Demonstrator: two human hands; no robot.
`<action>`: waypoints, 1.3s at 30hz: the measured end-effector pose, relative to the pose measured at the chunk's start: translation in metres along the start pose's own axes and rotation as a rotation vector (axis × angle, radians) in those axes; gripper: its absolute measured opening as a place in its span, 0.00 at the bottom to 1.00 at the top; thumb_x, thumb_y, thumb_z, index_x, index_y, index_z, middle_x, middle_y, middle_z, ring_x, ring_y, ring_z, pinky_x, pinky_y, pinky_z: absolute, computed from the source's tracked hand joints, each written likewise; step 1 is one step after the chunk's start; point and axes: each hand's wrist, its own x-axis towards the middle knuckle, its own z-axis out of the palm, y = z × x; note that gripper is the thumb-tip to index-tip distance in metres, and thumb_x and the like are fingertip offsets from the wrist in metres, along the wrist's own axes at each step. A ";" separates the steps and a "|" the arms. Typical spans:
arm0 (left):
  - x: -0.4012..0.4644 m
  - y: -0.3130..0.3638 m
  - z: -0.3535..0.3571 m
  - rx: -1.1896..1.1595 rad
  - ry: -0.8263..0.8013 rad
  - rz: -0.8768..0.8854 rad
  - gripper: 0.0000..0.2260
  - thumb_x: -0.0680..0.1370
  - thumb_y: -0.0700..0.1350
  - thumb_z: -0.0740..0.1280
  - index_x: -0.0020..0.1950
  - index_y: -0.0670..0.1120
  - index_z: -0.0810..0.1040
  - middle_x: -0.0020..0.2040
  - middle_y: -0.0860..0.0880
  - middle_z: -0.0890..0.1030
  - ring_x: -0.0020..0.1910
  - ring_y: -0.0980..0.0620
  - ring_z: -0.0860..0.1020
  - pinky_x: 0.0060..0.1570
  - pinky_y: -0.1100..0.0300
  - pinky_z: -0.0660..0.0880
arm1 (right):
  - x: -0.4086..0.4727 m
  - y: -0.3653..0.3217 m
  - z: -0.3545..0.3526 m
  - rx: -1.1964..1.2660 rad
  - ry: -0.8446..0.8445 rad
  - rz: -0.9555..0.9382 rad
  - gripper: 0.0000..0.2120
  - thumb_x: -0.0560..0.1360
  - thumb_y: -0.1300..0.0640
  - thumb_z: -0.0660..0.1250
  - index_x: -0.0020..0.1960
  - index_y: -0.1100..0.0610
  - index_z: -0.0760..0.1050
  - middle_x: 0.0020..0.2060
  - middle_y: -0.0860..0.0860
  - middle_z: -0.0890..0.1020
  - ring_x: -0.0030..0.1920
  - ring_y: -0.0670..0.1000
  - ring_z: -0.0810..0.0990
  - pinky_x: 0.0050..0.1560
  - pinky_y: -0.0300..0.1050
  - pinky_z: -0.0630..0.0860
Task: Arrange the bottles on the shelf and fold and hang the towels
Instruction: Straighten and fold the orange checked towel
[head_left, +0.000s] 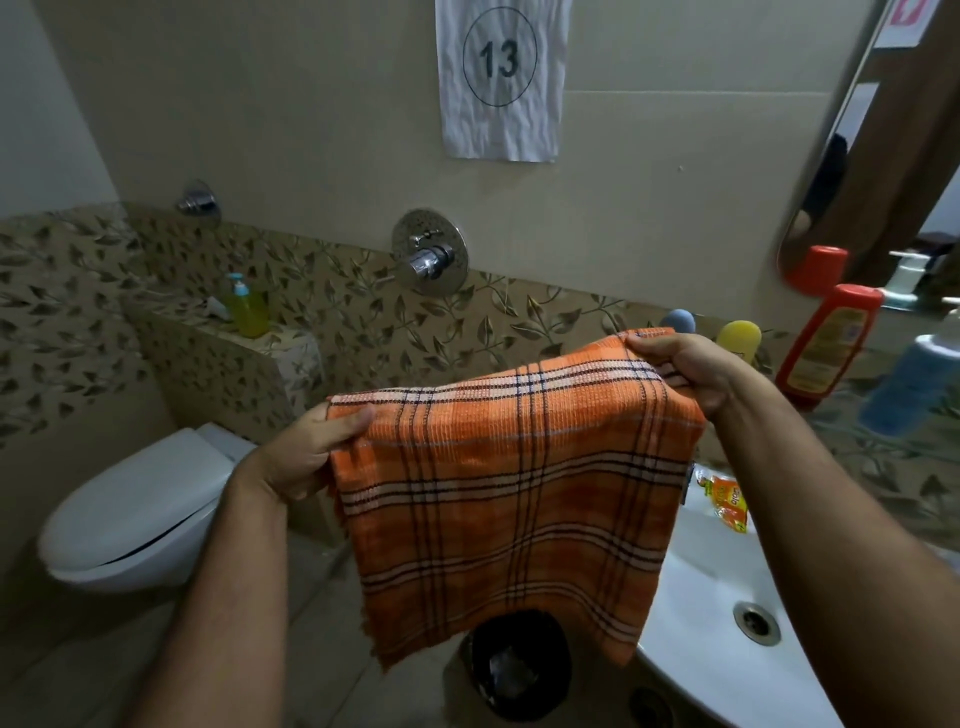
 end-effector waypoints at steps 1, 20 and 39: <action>0.000 0.000 -0.001 -0.028 -0.004 0.010 0.14 0.76 0.45 0.62 0.53 0.42 0.85 0.48 0.41 0.86 0.46 0.47 0.85 0.42 0.57 0.82 | 0.000 0.000 -0.001 0.009 -0.010 0.003 0.14 0.79 0.58 0.62 0.35 0.58 0.68 0.21 0.47 0.67 0.17 0.43 0.63 0.17 0.31 0.60; 0.042 -0.002 0.064 -0.252 0.230 0.111 0.06 0.72 0.37 0.70 0.47 0.39 0.85 0.48 0.39 0.85 0.47 0.43 0.85 0.44 0.51 0.82 | 0.015 0.052 -0.021 -0.005 -0.224 -0.191 0.30 0.67 0.47 0.76 0.64 0.62 0.78 0.55 0.62 0.82 0.55 0.61 0.82 0.56 0.58 0.80; 0.026 -0.020 0.002 -0.073 0.412 -0.401 0.02 0.75 0.35 0.70 0.46 0.36 0.80 0.36 0.39 0.85 0.34 0.44 0.85 0.33 0.45 0.82 | -0.004 0.045 0.039 -0.321 0.201 -0.450 0.10 0.80 0.63 0.64 0.58 0.64 0.78 0.41 0.54 0.82 0.39 0.48 0.81 0.40 0.39 0.81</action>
